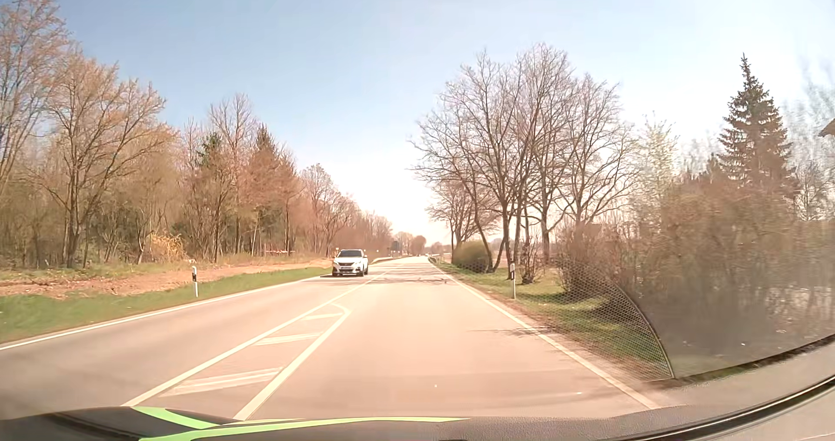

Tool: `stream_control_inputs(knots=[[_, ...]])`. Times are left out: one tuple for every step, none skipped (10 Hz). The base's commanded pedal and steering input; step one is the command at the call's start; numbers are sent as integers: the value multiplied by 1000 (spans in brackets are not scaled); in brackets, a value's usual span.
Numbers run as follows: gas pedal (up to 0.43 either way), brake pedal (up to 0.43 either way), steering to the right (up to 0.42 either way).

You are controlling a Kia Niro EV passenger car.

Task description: Follow the waypoints while adhering to traffic rules and regulations

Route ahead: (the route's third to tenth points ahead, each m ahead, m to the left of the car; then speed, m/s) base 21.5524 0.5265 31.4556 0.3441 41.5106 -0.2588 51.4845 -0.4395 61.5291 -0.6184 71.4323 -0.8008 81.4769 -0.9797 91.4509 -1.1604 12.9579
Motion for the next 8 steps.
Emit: stream_control_inputs(knots=[[138,0,0],[138,0,0],[138,0,0],[138,0,0],[138,0,0],[138,0,0],[138,0,0],[138,0,0]])
